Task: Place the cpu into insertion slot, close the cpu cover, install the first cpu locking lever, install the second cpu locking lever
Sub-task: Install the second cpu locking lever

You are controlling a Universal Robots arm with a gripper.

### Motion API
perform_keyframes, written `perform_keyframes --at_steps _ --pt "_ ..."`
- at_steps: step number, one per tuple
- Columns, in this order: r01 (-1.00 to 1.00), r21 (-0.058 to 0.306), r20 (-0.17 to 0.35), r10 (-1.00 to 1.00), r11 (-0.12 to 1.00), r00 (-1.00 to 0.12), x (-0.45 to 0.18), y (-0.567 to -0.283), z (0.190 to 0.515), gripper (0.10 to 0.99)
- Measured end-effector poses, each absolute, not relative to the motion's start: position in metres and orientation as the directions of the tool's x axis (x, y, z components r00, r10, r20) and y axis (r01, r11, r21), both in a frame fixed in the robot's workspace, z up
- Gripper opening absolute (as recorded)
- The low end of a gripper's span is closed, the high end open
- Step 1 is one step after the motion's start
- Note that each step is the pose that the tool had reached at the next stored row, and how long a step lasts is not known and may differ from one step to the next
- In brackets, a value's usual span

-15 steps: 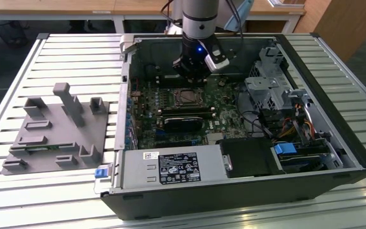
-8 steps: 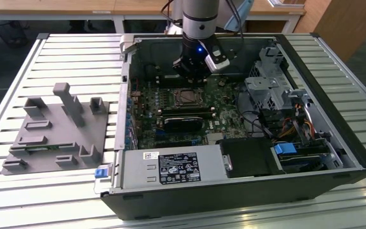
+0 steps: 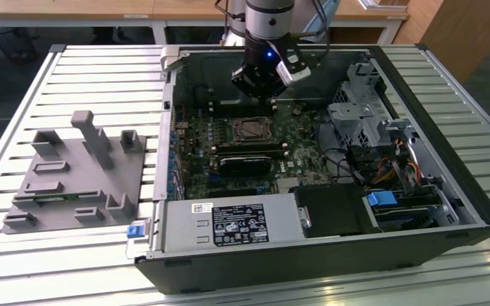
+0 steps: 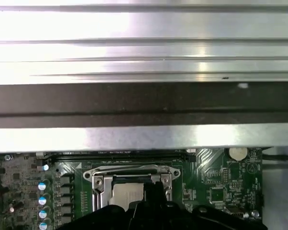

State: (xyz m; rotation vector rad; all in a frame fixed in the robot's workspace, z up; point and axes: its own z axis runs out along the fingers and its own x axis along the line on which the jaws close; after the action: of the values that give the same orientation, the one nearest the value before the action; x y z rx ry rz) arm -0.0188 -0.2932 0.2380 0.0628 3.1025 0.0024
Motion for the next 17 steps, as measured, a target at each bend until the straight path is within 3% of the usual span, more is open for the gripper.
perform_keyframes --at_steps 17 --pt "0.04 0.002 -0.032 0.04 0.999 -0.999 -0.019 -0.322 0.241 0.122"
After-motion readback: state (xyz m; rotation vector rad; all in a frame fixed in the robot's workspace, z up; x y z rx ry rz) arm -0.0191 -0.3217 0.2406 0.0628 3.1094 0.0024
